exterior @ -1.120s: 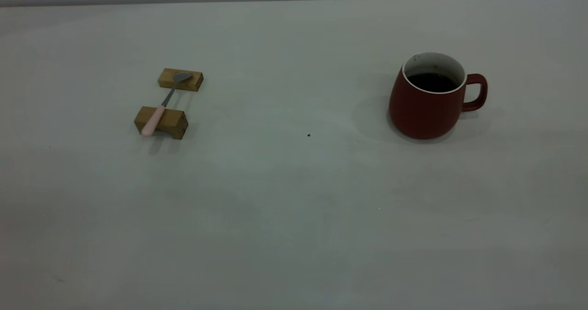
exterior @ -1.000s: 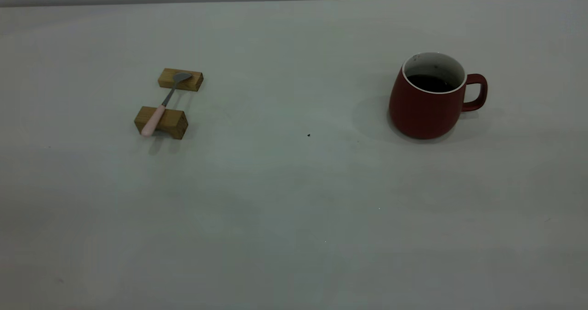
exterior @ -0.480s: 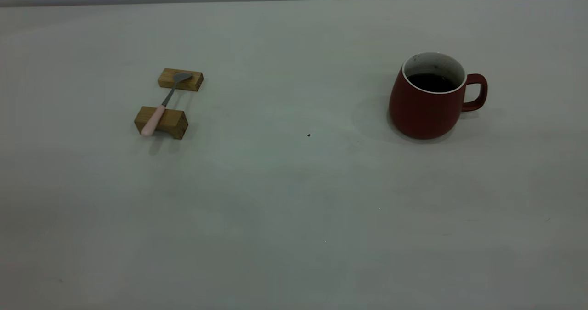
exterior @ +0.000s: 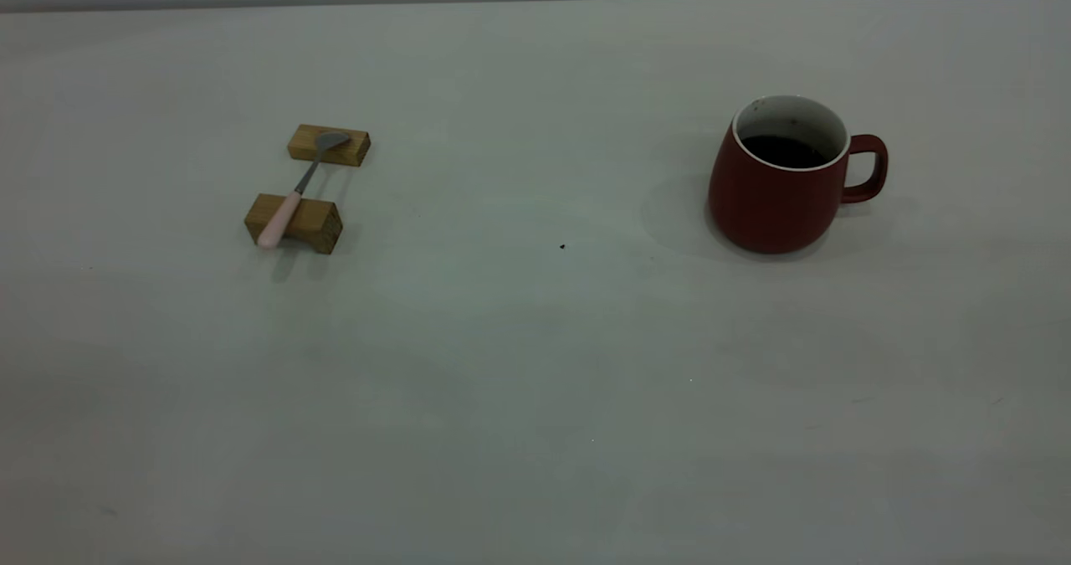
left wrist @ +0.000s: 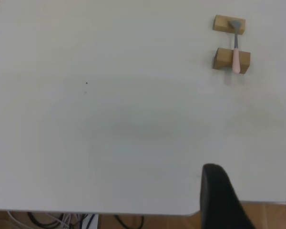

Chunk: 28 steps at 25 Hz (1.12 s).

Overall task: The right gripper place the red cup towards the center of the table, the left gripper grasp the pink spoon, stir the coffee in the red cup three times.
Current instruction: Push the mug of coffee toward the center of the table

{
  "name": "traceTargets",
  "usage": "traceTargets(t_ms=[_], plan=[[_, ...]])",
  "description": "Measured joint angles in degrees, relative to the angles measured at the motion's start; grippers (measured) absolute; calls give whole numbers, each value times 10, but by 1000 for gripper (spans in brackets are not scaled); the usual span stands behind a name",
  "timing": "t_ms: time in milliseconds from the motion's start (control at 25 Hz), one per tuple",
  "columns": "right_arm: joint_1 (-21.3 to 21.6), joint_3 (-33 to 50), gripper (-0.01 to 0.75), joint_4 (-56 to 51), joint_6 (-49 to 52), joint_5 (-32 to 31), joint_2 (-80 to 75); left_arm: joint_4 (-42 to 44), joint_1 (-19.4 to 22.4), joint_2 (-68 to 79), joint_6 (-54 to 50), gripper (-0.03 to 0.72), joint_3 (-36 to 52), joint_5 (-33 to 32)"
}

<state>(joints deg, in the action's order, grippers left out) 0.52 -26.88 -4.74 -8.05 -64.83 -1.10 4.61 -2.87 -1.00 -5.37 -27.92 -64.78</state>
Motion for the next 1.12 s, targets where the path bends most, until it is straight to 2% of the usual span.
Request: traceTargets(t_ms=[200, 280, 560, 680, 760, 880, 1120], plan=[[0, 0, 592, 0, 0, 0, 0, -11, 0, 82, -19, 421, -20, -6], [0, 0, 592, 0, 0, 0, 0, -28, 0, 144, -22, 421, -25, 11], [0, 0, 592, 0, 0, 0, 0, -37, 0, 398, -20, 421, -43, 181], [0, 0, 592, 0, 0, 0, 0, -40, 0, 467, 13, 421, -75, 208], [0, 0, 592, 0, 0, 0, 0, -46, 0, 473, 34, 421, -97, 197], [0, 0, 592, 0, 0, 0, 0, -46, 0, 430, 47, 421, -108, 131], [0, 0, 592, 0, 0, 0, 0, -24, 0, 230, 49, 421, -109, 5]])
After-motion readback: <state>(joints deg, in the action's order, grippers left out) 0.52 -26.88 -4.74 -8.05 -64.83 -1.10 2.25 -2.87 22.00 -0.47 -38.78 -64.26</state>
